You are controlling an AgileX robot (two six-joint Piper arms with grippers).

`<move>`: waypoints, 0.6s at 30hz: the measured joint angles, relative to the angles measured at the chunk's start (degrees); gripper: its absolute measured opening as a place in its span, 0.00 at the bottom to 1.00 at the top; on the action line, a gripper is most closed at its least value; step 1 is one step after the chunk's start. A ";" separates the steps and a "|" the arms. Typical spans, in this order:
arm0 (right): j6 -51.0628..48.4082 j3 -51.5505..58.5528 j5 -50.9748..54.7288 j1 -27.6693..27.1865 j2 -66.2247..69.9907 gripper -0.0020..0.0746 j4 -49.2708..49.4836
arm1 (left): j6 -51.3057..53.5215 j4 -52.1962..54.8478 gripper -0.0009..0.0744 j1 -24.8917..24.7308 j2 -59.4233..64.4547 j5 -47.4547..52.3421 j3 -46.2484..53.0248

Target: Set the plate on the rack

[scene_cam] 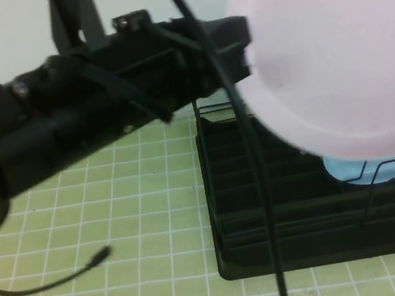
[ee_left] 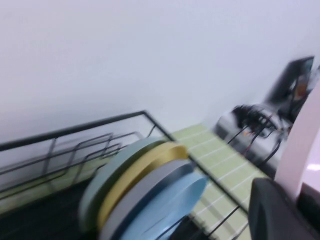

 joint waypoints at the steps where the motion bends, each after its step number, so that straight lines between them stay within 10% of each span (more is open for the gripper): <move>1: 0.00 -0.28 0.00 0.00 0.00 0.73 0.00 | 0.13 -1.39 0.01 -1.41 0.00 -1.10 0.00; 10: 0.00 -0.50 -2.74 0.00 0.00 0.73 0.00 | 2.21 -5.25 0.01 -8.93 0.00 -3.75 0.00; 18: 0.58 -0.50 -3.01 0.00 0.00 0.50 0.00 | 3.25 -10.66 0.01 -12.55 0.00 -2.21 0.00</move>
